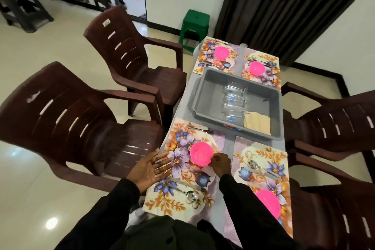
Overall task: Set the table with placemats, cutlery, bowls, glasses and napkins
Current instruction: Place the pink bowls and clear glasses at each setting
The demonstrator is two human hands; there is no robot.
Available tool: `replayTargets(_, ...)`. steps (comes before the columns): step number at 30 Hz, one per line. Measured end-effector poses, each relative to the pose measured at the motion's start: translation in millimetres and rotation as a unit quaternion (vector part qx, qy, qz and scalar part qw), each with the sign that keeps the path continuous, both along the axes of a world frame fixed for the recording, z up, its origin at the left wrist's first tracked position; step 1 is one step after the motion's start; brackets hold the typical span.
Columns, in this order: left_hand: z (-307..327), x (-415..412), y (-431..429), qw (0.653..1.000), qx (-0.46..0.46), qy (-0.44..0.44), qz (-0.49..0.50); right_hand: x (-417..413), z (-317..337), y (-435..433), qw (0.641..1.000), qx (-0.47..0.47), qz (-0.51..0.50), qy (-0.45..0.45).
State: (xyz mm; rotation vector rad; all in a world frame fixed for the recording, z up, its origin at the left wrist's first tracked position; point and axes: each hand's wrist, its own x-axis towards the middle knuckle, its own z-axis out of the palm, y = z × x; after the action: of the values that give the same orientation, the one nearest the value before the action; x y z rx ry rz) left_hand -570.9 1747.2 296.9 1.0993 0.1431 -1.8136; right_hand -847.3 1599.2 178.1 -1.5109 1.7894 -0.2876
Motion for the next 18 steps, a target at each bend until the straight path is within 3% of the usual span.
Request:
replayTargets(11, 1, 39, -19, 0.998, -0.01, -0.001, -0.066, 9, 6, 13, 0.996, -0.025, -0.081, 0.007)
replayTargets(18, -1, 46, -36, 0.993, -0.02, 0.0, -0.116, 1, 30, 43, 0.989, -0.037, -0.1, -0.098)
